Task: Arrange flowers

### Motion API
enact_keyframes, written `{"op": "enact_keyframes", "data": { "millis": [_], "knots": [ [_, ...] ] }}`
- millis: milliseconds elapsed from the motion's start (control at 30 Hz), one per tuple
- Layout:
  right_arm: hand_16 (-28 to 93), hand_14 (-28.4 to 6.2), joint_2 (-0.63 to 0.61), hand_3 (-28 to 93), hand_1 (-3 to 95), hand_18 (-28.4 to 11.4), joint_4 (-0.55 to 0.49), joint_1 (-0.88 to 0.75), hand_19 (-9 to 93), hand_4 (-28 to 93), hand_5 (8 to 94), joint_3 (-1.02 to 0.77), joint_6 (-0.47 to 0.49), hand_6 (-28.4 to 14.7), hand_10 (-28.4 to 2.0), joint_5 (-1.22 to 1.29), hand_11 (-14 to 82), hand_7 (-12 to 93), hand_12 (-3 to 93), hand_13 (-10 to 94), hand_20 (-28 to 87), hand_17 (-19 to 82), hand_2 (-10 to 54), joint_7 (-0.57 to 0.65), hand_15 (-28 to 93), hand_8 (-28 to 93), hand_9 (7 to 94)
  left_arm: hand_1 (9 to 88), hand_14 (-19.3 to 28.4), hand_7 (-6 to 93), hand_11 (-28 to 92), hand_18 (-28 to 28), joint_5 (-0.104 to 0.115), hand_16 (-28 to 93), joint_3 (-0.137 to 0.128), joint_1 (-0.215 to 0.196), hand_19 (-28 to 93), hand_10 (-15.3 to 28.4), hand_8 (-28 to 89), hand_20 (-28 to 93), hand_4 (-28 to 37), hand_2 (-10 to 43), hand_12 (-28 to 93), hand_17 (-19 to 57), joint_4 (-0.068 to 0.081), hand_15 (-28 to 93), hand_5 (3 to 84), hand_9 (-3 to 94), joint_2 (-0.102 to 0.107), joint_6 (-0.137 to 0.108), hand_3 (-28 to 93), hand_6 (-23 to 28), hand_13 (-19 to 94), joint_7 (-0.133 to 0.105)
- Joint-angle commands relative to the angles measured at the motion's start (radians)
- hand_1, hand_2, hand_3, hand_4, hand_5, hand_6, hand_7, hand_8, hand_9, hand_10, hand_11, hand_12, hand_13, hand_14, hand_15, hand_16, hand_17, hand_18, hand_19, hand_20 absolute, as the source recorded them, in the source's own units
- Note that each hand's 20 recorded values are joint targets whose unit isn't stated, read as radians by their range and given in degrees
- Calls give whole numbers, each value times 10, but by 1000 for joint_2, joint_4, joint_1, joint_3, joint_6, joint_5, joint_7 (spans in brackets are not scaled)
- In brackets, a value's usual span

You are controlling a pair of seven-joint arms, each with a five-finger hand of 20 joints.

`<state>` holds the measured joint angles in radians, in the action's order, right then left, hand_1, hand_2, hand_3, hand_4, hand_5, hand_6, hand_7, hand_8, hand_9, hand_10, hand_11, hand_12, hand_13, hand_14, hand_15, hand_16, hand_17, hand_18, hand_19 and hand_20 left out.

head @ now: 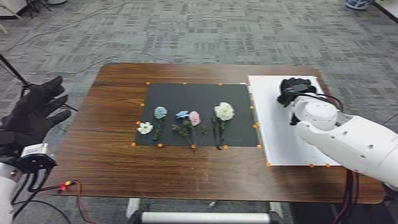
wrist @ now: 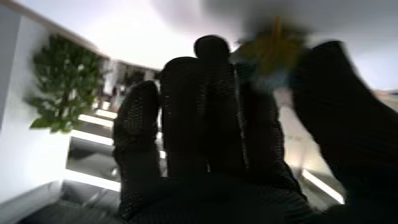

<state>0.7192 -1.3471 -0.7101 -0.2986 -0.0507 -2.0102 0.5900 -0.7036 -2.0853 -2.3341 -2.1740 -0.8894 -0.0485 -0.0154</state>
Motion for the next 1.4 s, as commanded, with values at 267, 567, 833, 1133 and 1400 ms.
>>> {"op": "enact_keyframes", "data": {
  "millis": [267,567,833,1133,1400],
  "knots": [
    [517,-19,-91,872,527,-181,-229,-123,783,-277,709,-108,-171,18,-64,28,319,551,513,697,533,360,-95,-140,633,4,789,300,107,186,170,190,5,-46,-7,-7,310,79,-80,103,-283,-32,206,-144,-4,333,176,103,-10,5,450,12,11,0],
    [529,-18,-106,869,526,-185,-387,-313,782,-268,717,-244,-94,15,-67,-20,301,538,537,703,538,363,-95,-230,625,23,798,297,107,186,167,190,3,-46,-4,-1,308,79,-80,104,-283,-32,205,-143,-4,334,176,104,-12,2,455,13,11,1],
    [522,-21,-66,861,527,-184,-384,-346,783,-279,708,-218,-38,24,-60,-86,289,546,534,701,539,358,-95,-255,628,17,798,300,107,186,167,189,3,-47,-4,10,308,79,-80,104,-283,-31,206,-143,-1,335,176,104,-8,1,449,13,11,2],
    [515,-23,-50,866,523,-186,-417,-382,785,-282,702,-227,-61,28,-54,-108,287,559,529,699,539,354,-95,-267,637,10,799,294,107,186,168,189,4,-46,-9,4,308,79,-80,104,-283,-34,204,-143,-3,332,176,103,-12,-3,460,13,11,0],
    [509,-25,-37,864,522,-186,-429,-388,785,-282,701,-227,-74,29,-53,-108,285,558,532,698,539,354,-95,-273,645,14,799,297,107,186,168,189,5,-46,-4,10,308,79,-80,104,-283,-32,205,-143,-1,332,177,103,-13,-4,452,13,11,3]
  ]
}}
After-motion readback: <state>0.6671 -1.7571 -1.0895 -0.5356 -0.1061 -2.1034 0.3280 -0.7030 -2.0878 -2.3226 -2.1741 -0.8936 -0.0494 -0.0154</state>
